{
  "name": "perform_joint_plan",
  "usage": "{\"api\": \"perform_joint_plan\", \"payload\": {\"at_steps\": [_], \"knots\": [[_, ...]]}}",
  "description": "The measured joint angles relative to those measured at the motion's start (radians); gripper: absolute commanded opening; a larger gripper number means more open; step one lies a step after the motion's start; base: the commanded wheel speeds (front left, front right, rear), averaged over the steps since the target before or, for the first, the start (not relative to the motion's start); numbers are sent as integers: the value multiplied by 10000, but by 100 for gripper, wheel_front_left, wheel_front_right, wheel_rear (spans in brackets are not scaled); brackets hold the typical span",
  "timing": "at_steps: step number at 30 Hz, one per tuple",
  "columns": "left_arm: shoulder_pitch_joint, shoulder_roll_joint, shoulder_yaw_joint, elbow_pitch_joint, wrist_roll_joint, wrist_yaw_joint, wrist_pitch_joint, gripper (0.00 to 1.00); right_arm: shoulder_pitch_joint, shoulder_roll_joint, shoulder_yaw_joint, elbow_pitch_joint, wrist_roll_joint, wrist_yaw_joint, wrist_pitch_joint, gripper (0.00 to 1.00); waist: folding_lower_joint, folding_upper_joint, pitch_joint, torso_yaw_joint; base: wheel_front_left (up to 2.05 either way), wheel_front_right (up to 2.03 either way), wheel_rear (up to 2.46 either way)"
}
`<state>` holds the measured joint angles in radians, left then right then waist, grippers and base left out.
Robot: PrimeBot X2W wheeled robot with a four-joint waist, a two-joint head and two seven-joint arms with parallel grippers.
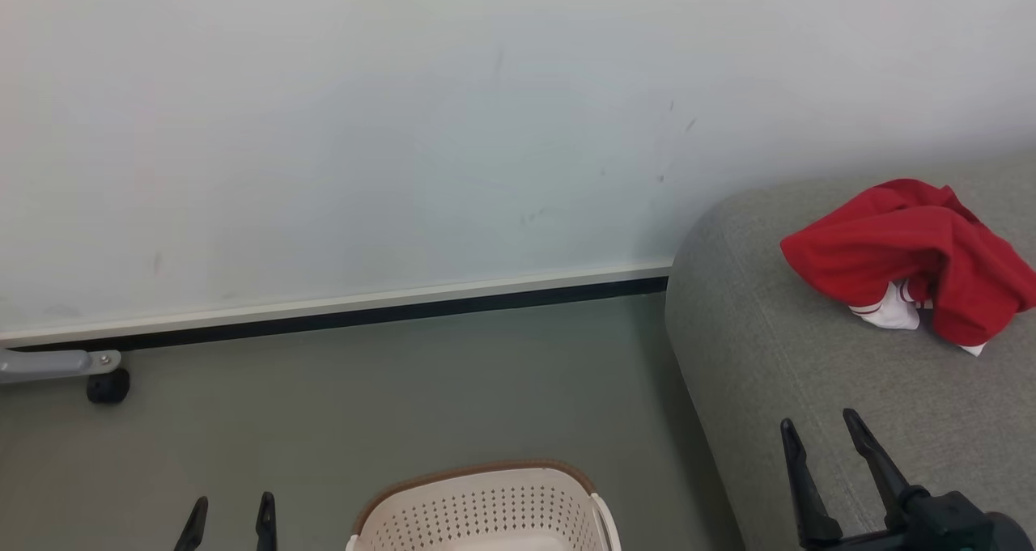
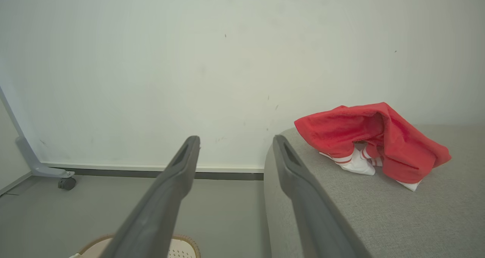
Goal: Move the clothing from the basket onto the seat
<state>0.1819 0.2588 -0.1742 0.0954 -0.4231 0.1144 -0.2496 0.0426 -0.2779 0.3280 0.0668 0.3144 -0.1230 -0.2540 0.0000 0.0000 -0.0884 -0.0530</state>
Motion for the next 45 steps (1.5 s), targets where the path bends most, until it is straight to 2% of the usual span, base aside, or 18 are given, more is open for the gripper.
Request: {"api": "perform_joint_plan", "payload": {"at_steps": [10,24,34,45], "knots": [[-506,-102,-508,297,144,-286,0,100,-81,-17,-301,-339,-58,-2,0,100,1,2,587,-73,0,0,0],[-2063,-546,-2065,1914,748,-1141,644,100,-1135,-293,-1143,-594,-71,-4,-27,100,2,3,2180,-428,0,0,0],[-2975,-926,-3074,3281,1221,-1733,1271,100,-2405,-303,-1266,-790,-167,-13,-27,100,3,3,3453,-864,0,0,0],[-4292,-1110,-3789,4408,1728,-2073,1825,100,-3906,-297,-1361,-978,-242,-12,-27,100,3,2,4898,-1347,0,0,0]]}}
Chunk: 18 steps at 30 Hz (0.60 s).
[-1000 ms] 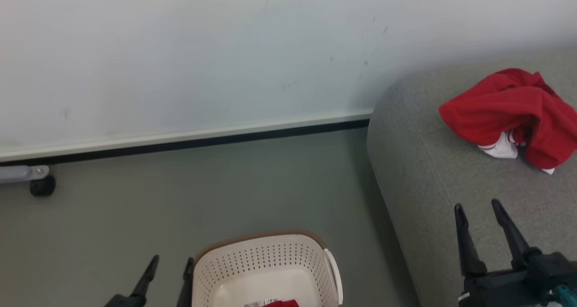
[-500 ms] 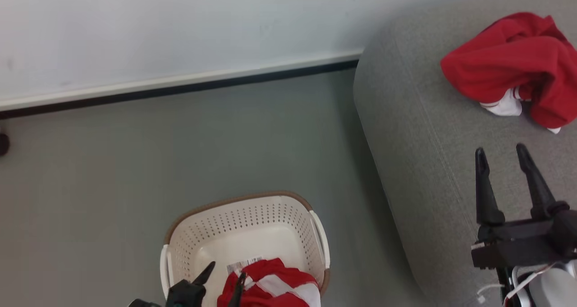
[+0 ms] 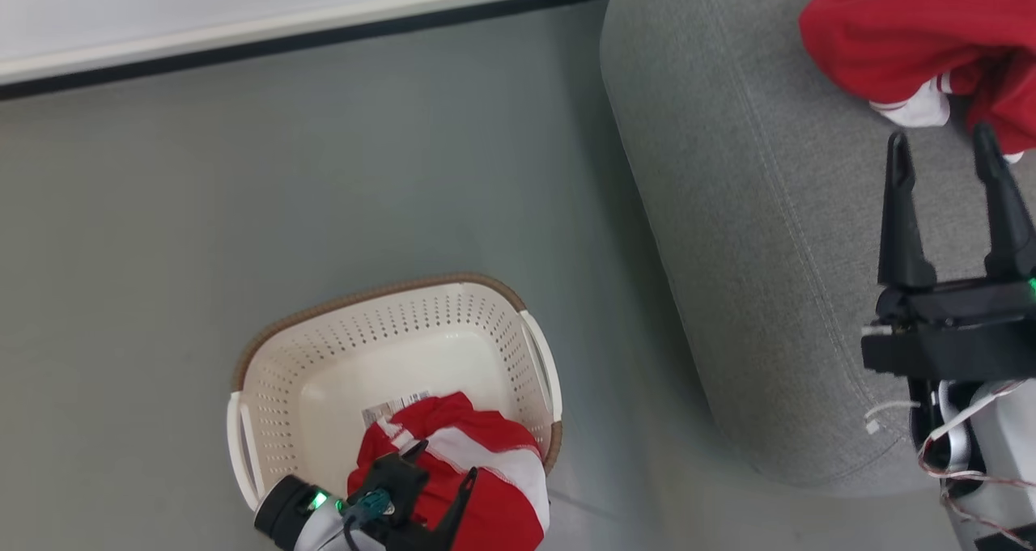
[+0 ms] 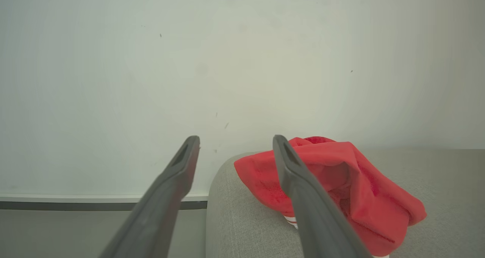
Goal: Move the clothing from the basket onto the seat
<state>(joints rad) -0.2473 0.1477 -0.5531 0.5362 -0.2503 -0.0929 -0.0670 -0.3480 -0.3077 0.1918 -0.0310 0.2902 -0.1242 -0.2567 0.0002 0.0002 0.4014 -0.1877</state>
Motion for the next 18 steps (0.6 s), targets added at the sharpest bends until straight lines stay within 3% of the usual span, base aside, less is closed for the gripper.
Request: {"api": "perform_joint_plan", "payload": {"at_steps": [7,18], "knots": [[-1020,-105,-688,665,343,-222,401,100,-957,-8,-94,-140,-27,0,-2,100,0,0,1071,-271,0,0,0],[-2187,-25,-761,1369,537,-255,692,100,-1655,19,-188,-453,-182,6,-4,100,-1,0,2408,-509,0,0,0]]}}
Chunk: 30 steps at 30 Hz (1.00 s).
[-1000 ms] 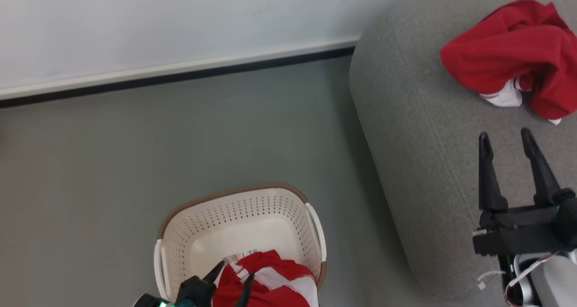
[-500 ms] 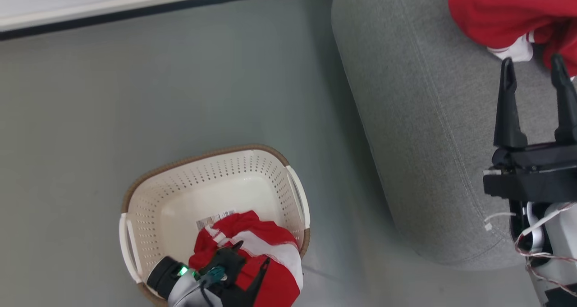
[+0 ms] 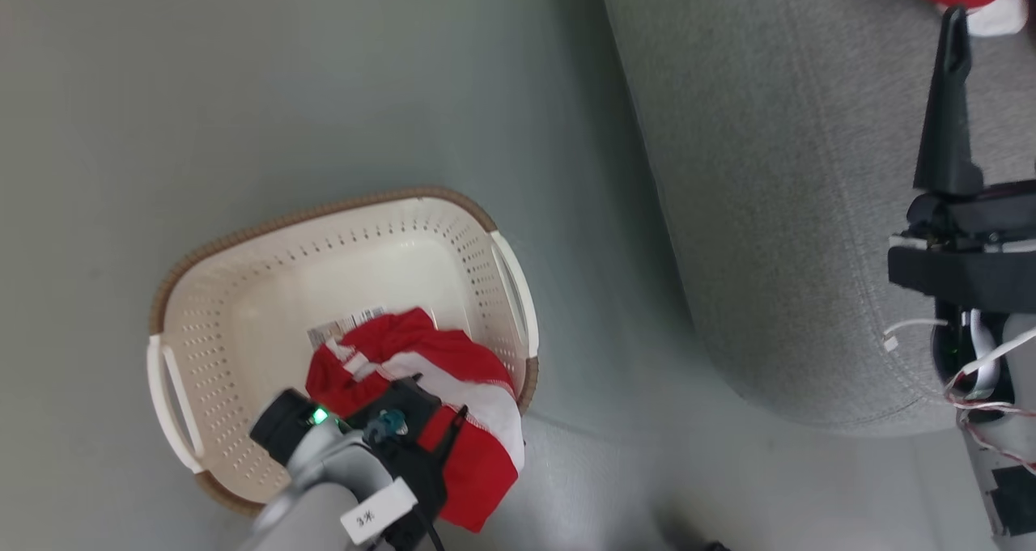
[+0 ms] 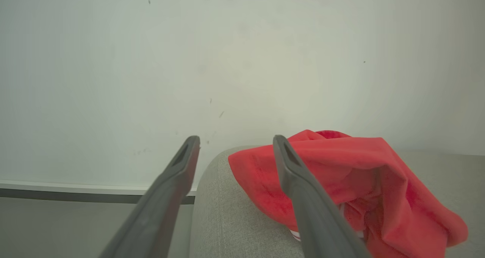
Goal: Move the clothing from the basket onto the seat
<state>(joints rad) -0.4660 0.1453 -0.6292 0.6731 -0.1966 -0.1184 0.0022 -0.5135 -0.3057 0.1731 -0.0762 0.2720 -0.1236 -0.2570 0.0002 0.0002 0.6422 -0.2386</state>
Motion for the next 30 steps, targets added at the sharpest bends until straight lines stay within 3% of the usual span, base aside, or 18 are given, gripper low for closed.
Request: {"api": "perform_joint_plan", "payload": {"at_steps": [14,30], "knots": [[-1127,240,-274,849,63,-63,79,100,-755,188,-194,134,-102,0,0,100,0,-1,1525,-89,0,0,0],[-1995,255,-1016,1386,-219,-127,236,100,-907,311,-238,504,-194,58,0,100,-2,-2,1654,55,0,0,0]]}}
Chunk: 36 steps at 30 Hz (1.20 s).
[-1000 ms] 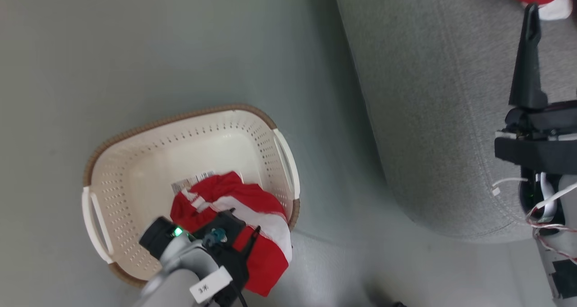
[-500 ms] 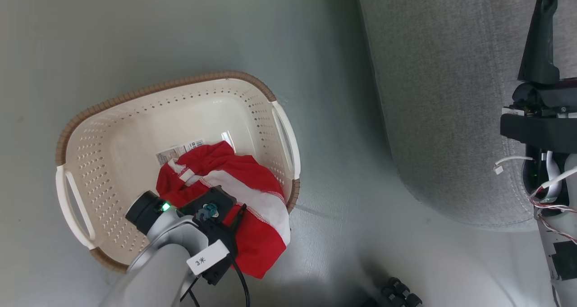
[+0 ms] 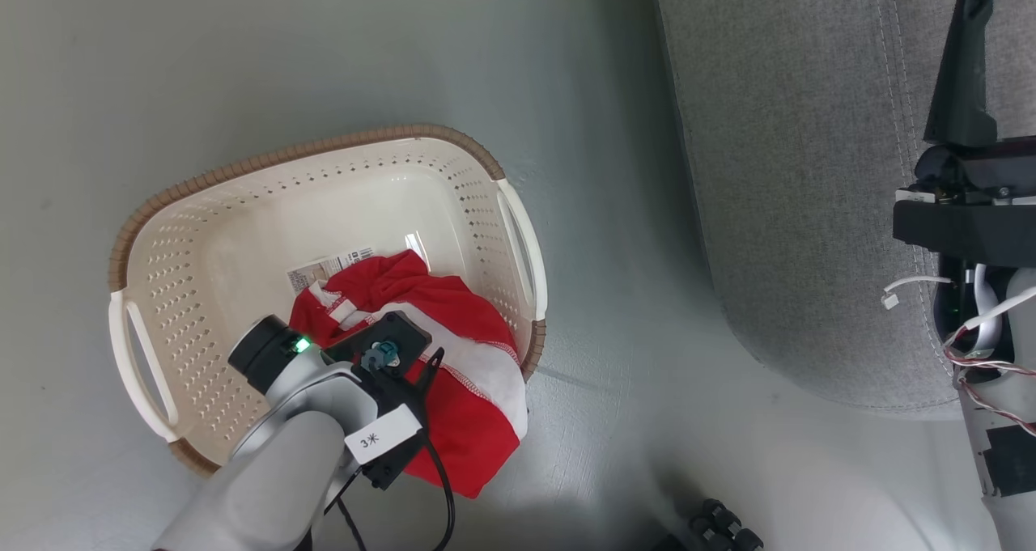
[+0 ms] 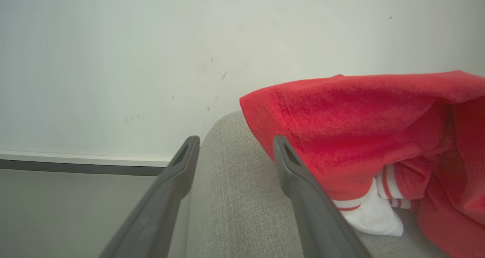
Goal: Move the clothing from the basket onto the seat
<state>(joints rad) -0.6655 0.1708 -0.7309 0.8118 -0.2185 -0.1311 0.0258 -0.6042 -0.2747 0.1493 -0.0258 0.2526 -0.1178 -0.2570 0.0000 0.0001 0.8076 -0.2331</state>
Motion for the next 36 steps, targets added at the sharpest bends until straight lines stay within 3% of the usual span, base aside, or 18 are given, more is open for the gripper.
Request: {"api": "perform_joint_plan", "payload": {"at_steps": [27,36], "knots": [[-1104,217,188,1559,-454,6,257,100,-370,508,293,-562,-203,213,0,100,1,-2,823,-423,0,0,0],[-1421,330,150,2054,-314,370,268,100,-417,610,297,-905,-391,213,-2,100,1,-1,1303,-611,0,0,0]]}}
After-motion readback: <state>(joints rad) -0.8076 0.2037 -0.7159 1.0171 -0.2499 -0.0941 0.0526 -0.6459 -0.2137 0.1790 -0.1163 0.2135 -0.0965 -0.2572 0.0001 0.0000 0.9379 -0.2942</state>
